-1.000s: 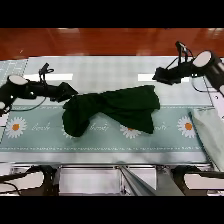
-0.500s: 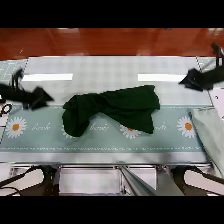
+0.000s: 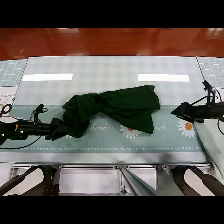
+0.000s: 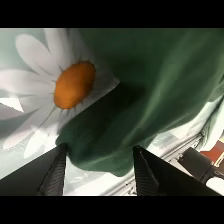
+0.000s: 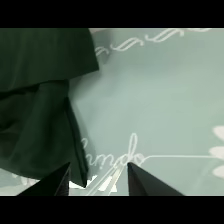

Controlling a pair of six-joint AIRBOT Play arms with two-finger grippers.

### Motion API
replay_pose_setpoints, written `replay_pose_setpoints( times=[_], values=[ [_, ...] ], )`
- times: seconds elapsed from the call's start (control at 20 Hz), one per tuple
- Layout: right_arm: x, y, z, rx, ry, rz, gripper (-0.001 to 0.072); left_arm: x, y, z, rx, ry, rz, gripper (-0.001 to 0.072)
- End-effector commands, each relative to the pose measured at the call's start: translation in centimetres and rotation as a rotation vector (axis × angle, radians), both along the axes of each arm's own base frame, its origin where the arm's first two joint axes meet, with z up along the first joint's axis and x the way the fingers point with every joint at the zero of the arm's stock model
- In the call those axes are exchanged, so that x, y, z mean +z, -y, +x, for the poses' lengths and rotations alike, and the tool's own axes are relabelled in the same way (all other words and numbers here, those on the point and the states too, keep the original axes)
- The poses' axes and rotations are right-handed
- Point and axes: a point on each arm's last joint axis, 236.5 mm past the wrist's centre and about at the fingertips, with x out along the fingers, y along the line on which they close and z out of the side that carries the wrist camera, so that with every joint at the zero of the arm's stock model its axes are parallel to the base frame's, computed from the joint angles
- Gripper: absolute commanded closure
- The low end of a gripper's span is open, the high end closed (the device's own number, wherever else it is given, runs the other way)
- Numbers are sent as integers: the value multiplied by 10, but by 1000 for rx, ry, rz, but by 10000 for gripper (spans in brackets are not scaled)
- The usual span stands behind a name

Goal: Fold the shirts.

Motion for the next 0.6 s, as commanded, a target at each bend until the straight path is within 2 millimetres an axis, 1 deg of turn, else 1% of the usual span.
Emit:
replay_pose_setpoints(
  times=[0.0, 0.05, 0.1, 0.15, 0.25, 0.4, 0.55],
  values=[
    [-2, -5, -5, -5, 2, 16, 301, -10, 6, 1, 5, 37, 23, 201],
    [-3, -5, -5, -5, 1, 16, 301, -13, 8, 2, -6, 47, 41, 230],
    [-3, -4, -6, -6, -1, 13, 301, -15, 10, 3, -20, 56, 57, 506],
    [-5, -3, -8, -5, -9, 8, 301, -16, 14, 4, -36, 67, 64, 679],
    [-16, -8, -19, -11, -53, 26, 301, -13, 21, 5, -58, 91, 52, 686],
    [-41, -23, -37, -56, -108, 90, 301, -13, 23, 5, -62, 94, 49, 686],
    [-56, -35, -45, -52, -147, 149, 301, -13, 23, 5, -62, 94, 49, 686]
  ],
)
